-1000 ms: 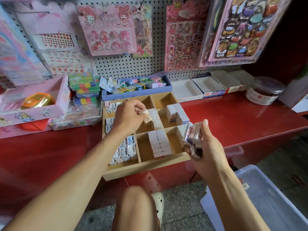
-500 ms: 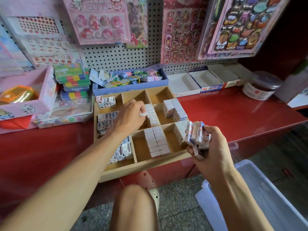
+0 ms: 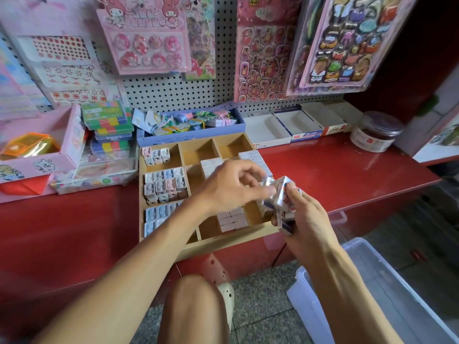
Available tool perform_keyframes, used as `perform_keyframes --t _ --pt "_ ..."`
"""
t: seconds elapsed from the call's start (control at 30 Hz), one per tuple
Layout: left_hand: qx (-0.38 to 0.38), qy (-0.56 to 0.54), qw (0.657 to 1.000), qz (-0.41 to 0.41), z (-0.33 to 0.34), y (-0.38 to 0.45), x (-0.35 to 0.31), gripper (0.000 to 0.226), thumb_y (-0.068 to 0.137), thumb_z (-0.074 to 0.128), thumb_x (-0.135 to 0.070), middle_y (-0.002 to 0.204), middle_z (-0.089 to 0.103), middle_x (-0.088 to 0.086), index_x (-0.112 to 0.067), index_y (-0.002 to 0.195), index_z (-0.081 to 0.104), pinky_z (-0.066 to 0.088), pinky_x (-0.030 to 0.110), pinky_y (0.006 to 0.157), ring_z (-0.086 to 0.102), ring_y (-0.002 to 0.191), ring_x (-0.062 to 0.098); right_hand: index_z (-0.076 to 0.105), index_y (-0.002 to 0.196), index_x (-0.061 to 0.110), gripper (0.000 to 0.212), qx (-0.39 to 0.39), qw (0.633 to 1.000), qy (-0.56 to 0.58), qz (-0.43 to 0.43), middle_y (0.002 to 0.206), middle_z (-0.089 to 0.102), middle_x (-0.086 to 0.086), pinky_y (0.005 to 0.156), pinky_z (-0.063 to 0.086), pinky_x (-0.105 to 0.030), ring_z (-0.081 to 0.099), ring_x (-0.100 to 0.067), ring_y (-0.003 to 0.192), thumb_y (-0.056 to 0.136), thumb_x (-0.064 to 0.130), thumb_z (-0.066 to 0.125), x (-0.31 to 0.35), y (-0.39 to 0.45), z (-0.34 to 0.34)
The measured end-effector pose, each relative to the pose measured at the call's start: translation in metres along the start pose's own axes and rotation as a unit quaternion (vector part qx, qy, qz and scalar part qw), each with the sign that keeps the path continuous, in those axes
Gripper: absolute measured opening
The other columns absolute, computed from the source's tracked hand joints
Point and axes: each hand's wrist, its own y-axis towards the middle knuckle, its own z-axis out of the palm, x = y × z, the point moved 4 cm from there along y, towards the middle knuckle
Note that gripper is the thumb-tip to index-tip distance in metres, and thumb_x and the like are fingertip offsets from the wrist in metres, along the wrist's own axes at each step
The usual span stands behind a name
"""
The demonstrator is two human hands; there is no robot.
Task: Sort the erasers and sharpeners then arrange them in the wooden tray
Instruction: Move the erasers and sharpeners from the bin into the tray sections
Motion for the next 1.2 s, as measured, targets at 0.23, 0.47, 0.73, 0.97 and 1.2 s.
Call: perform_keyframes --t 0.23,0.47,0.73,0.97,1.2 --pt "0.032 -0.060 0.998 -0.012 0.015 0.005 -0.004 0.032 0.079 0.077 -0.007 0.085 0.064 -0.006 -0.021 0.107 0.070 0.050 0.036 0.093 0.061 0.082 0.007 0.068 0.101 0.004 0.026 -0.014 0.998 -0.036 -0.044 0.092 0.066 -0.020 0.075 0.047 -0.039 0.058 -0.032 0.085 0.101 0.026 0.055 0.015 0.003 -0.004" --pt "0.031 -0.087 0.995 -0.044 0.021 0.023 -0.002 0.029 0.088 0.066 -0.003 0.094 0.069 -0.001 -0.014 0.114 0.068 0.047 0.023 0.056 0.064 0.072 0.007 0.064 0.086 0.008 0.022 -0.025 0.999 -0.017 -0.026 0.069 0.066 -0.006 0.046 0.043 -0.023 0.058 -0.011 0.052 0.100 0.023 0.057 0.020 0.013 -0.019" --pt "-0.121 0.260 0.958 -0.015 -0.007 0.069 0.010 0.018 0.085 0.068 -0.017 0.107 0.071 -0.003 -0.021 0.102 0.072 0.044 0.024 0.071 0.062 0.094 0.014 0.066 0.084 0.006 0.018 -0.063 0.998 0.031 -0.005 0.067 0.069 -0.008 0.042 0.043 -0.019 0.062 -0.010 0.049 0.098 0.016 0.060 0.023 0.022 -0.038" --pt "-0.086 0.386 0.918 0.012 0.004 0.093 0.015 0.017 0.089 0.065 -0.011 0.111 0.063 0.000 -0.020 0.104 0.064 0.031 0.020 0.058 0.047 0.087 0.012 0.069 0.077 0.012 0.023 -0.070 0.998 0.001 0.000 0.055 0.062 0.003 0.048 0.033 -0.024 0.049 -0.006 0.045 0.098 0.020 0.061 0.026 0.025 -0.053" --pt "-0.103 0.379 0.919 0.039 0.018 0.102 0.030 0.026 0.085 0.070 -0.007 0.115 0.057 0.007 -0.020 0.098 0.051 0.038 0.016 0.061 0.060 0.100 0.021 0.072 0.099 0.009 0.016 -0.023 1.000 0.005 0.001 0.066 0.064 0.000 0.045 0.043 -0.020 0.056 -0.006 0.050 0.098 0.019 0.059 0.023 0.026 -0.063"
